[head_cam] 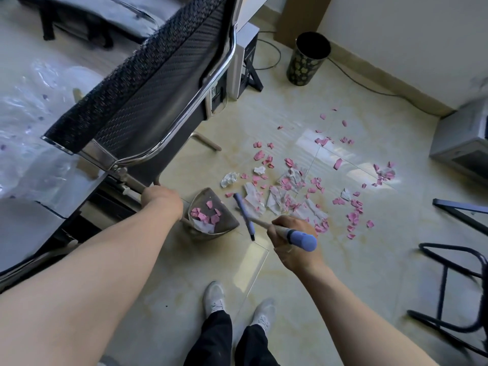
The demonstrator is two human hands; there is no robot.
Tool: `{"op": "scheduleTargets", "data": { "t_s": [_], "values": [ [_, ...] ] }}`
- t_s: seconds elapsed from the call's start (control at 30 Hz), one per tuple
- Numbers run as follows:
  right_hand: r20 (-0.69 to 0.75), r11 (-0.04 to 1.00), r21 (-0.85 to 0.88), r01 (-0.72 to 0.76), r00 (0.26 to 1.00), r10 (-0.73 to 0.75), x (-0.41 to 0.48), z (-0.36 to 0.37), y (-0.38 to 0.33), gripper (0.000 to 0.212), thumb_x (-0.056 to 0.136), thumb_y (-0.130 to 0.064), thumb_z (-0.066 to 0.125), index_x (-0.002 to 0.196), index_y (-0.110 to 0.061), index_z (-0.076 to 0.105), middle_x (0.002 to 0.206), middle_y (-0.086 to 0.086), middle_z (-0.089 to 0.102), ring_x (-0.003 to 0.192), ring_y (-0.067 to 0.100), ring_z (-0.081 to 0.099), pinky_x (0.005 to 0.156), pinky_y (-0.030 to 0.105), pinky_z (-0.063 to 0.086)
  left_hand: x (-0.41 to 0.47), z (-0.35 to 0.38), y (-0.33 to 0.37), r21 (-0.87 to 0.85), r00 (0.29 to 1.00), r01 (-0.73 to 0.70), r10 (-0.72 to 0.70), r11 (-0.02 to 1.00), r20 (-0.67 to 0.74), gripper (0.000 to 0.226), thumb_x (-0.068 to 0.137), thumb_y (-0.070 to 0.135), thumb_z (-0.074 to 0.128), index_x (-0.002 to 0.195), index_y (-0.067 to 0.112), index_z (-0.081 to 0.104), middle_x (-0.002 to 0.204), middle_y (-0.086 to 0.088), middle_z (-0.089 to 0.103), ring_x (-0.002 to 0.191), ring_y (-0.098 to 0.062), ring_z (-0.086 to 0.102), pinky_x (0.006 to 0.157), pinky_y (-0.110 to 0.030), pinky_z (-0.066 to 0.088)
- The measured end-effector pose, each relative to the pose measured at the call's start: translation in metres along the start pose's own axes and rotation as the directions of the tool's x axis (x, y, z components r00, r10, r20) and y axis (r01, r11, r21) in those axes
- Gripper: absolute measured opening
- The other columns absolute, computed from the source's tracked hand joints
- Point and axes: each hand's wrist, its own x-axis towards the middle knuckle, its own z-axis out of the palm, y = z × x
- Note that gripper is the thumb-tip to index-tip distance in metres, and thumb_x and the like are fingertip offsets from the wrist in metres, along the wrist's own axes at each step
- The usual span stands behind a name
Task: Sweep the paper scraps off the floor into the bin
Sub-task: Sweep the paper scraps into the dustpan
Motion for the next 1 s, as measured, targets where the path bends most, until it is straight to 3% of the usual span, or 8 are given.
{"op": "scheduleTargets", "data": {
  "t_s": [0.07,0.17,0.3,0.43,0.63,0.83,1.0],
  "values": [
    [0.038,0.993,-0.113,0.041,0.999,-0.037,0.012,-0.003,-0.011,0.028,0.087,-0.03,0.06,0.077,-0.004,0.061,0.071,0.009,0.058,0.063,0.032,0.051,0.051,0.033,0.036,0.006,-0.003,-0.003,-0.014,1.0,0.012,-0.012,1.0,-0.003,0.04,0.086,0.025,0.057,0.125,0.017,0.061,0.126,-0.001,0.06,0.116,-0.02,0.056,0.08,-0.029,0.042],
    [0.106,0.954,-0.283,0.1,0.992,-0.073,0.032,0.0,-0.021,0.021,0.092,-0.025,0.064,0.08,-0.01,0.054,0.076,0.003,0.049,0.064,0.028,0.048,0.048,0.029,0.025,0.015,-0.004,-0.003,-0.037,1.0,0.025,-0.025,0.999,-0.006,0.037,0.085,0.024,0.059,0.121,0.018,0.064,0.122,0.001,0.063,0.112,-0.018,0.059,0.079,-0.028,0.043],
    [0.236,0.91,-0.369,0.189,0.966,-0.105,0.054,0.014,-0.028,0.008,0.081,-0.013,0.061,0.083,-0.01,0.054,0.084,0.007,0.051,0.071,0.034,0.056,0.056,0.036,0.039,0.027,-0.005,-0.001,-0.021,0.999,0.022,-0.023,1.0,-0.031,0.038,0.086,0.031,0.062,0.122,0.019,0.064,0.122,0.003,0.063,0.111,-0.017,0.06,0.075,-0.027,0.041],
    [0.289,0.848,-0.471,0.242,0.951,-0.11,0.071,0.032,-0.031,0.007,0.084,-0.008,0.058,0.091,-0.01,0.057,0.088,0.005,0.044,0.073,0.032,0.049,0.056,0.036,0.037,0.043,-0.007,0.001,0.023,0.998,0.021,-0.02,1.0,-0.055,0.038,0.087,0.024,0.059,0.124,0.017,0.063,0.126,0.001,0.062,0.115,-0.018,0.058,0.087,-0.03,0.045],
    [0.484,0.775,-0.476,0.417,0.86,-0.165,0.089,0.048,-0.041,0.006,0.083,-0.008,0.058,0.087,-0.011,0.062,0.091,0.005,0.051,0.08,0.032,0.059,0.065,0.039,0.049,0.054,-0.01,0.006,0.059,0.997,0.006,-0.001,0.998,-0.08,0.035,0.086,0.021,0.057,0.12,0.019,0.066,0.122,0.001,0.064,0.112,-0.02,0.06,0.089,-0.033,0.05],
    [0.618,0.683,-0.434,0.588,0.746,-0.25,0.077,0.027,-0.038,0.014,0.086,-0.012,0.056,0.091,-0.009,0.069,0.086,0.001,0.053,0.07,0.027,0.048,0.059,0.036,0.041,0.049,-0.012,0.001,0.079,0.995,-0.007,0.015,0.997,-0.101,0.031,0.089,0.018,0.054,0.118,0.019,0.067,0.119,0.003,0.064,0.11,-0.018,0.061,0.086,-0.029,0.048],
    [0.559,0.711,-0.402,0.577,0.77,-0.309,0.067,0.0,-0.038,0.012,0.089,-0.016,0.056,0.082,-0.008,0.063,0.081,0.002,0.051,0.066,0.026,0.048,0.051,0.028,0.028,0.039,-0.016,-0.001,0.039,0.999,-0.008,0.01,0.999,-0.051,0.032,0.088,0.021,0.056,0.119,0.02,0.066,0.119,0.002,0.063,0.111,-0.018,0.059,0.086,-0.029,0.045]
  ]
}}
